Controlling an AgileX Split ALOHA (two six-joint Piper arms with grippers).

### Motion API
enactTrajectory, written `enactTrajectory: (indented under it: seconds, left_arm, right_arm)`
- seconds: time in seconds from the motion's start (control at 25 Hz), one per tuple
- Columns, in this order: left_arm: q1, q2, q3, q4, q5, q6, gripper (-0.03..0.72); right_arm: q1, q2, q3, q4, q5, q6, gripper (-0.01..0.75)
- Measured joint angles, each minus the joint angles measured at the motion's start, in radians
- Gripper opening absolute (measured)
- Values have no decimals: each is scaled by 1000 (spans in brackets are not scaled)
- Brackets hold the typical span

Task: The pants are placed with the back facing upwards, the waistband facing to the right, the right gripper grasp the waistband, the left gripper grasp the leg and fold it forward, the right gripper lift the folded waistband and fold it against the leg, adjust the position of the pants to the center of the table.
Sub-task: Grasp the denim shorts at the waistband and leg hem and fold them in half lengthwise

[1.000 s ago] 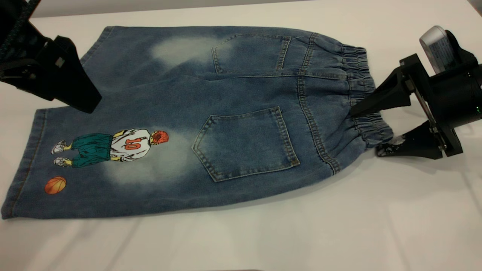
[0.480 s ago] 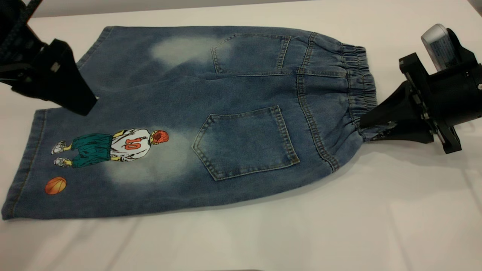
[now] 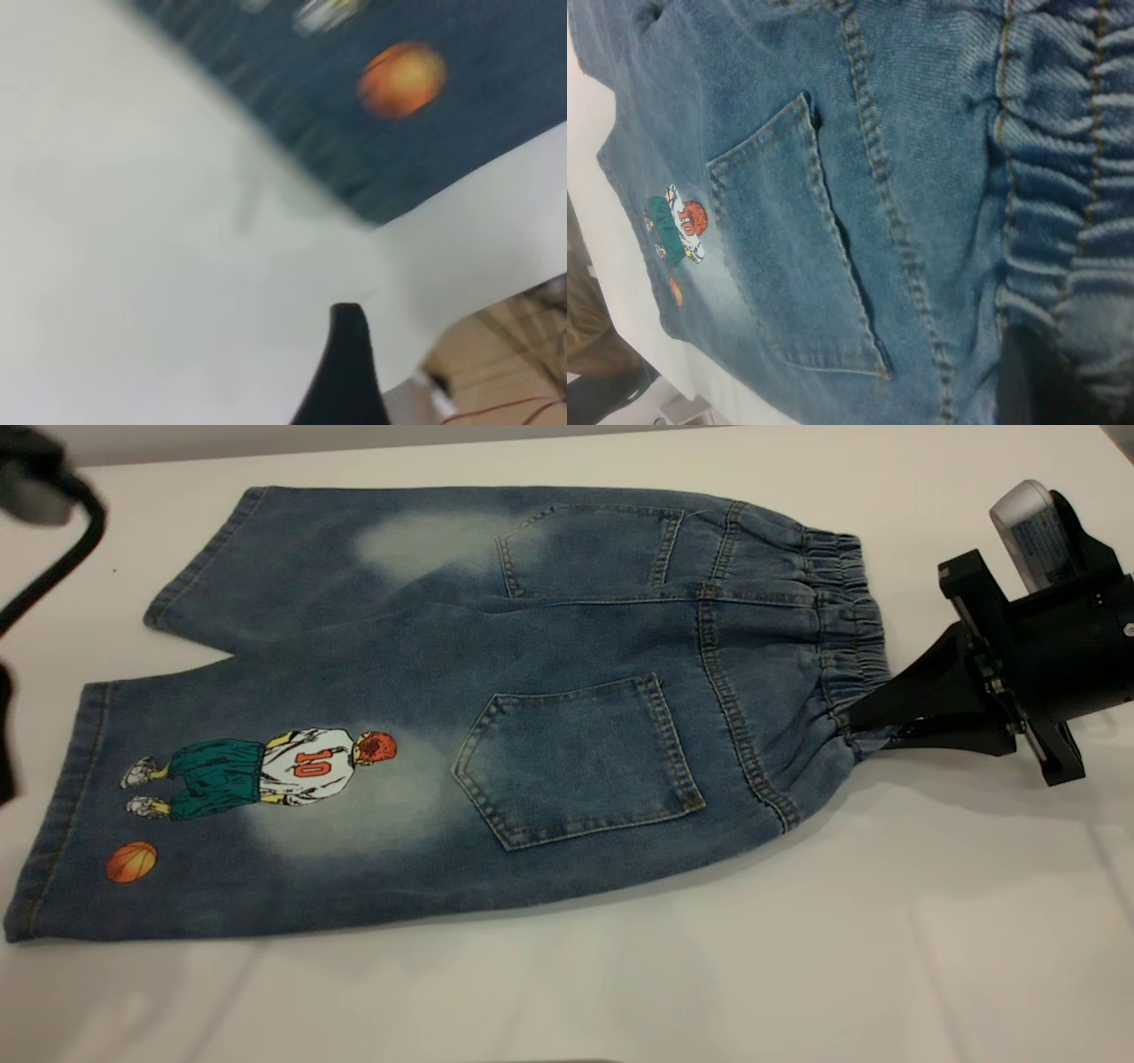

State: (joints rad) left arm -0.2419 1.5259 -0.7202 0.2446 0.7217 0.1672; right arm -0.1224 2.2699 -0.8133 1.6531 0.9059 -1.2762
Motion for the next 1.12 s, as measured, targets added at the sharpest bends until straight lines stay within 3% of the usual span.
enactTrajectory:
  seconds: [0.16, 0.64, 1.12]
  left_arm:
    - [1, 35, 56, 110, -45, -123, 568]
    - [1, 278, 134, 198, -372, -142, 568]
    - [1, 411, 132, 213, -473, -143, 566]
  right_arm:
    - [0, 0, 0, 1, 0, 0, 35]
    - [0, 0, 0, 3, 0, 0, 37]
    - [0, 0, 0, 5, 2, 0, 48]
